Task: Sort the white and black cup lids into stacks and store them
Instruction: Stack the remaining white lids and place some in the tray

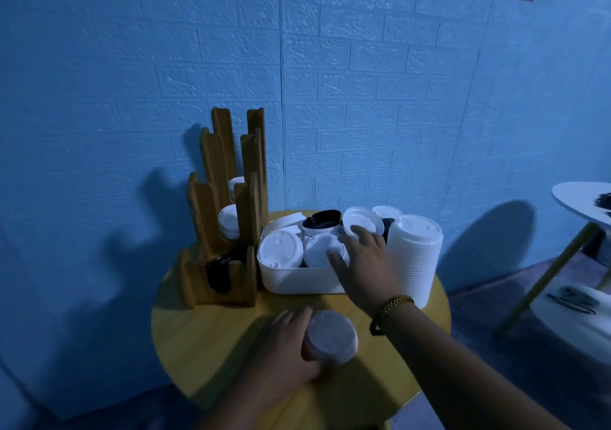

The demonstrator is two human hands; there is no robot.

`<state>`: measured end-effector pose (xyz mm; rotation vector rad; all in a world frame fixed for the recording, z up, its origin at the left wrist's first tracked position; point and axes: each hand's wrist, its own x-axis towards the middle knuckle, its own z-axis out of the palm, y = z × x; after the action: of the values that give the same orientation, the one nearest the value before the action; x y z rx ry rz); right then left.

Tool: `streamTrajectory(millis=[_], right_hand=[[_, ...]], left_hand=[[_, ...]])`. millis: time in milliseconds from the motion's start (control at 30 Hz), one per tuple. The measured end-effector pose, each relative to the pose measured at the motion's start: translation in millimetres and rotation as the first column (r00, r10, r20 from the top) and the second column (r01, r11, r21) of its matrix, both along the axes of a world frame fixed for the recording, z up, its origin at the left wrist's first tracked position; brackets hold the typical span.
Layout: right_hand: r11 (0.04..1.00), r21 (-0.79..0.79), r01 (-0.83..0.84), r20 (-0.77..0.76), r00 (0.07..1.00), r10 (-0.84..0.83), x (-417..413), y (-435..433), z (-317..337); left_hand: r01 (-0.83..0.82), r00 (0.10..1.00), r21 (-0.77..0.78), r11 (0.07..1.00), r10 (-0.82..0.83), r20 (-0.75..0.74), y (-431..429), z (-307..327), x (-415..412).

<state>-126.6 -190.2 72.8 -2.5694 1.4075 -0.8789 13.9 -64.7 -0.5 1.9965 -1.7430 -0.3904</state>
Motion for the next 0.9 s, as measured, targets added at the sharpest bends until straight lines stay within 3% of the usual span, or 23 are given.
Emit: streamTrajectory(millis=[233, 467, 667, 900], right_hand=[[0.99, 0.095, 0.103, -0.141, 0.986, -0.089, 19.4, -20.2, 4.9], [1.0, -0.025, -0.004, -0.089, 0.996, 0.001, 14.7, -21.2, 3.3], [0.995, 0.034, 0.09, -0.204, 0.976, -0.081, 16.9, -28.6, 0.1], [0.999, -0.043, 0.015, -0.085, 0.996, -0.018, 16.1, -23.9, -0.9]], left_hand=[[-0.093, 0.995, -0.086, 0.992, 0.092, -0.026, 2.2, -3.0, 1.4], [-0.118, 0.993, -0.113, 0.987, 0.114, -0.044, 1.6, -3.8, 3.2], [-0.132, 0.991, -0.121, 0.984, 0.126, -0.053, 2.8, -3.1, 1.2], [-0.158, 0.986, -0.132, 0.978, 0.149, -0.077, 0.2, -4.4, 2.5]])
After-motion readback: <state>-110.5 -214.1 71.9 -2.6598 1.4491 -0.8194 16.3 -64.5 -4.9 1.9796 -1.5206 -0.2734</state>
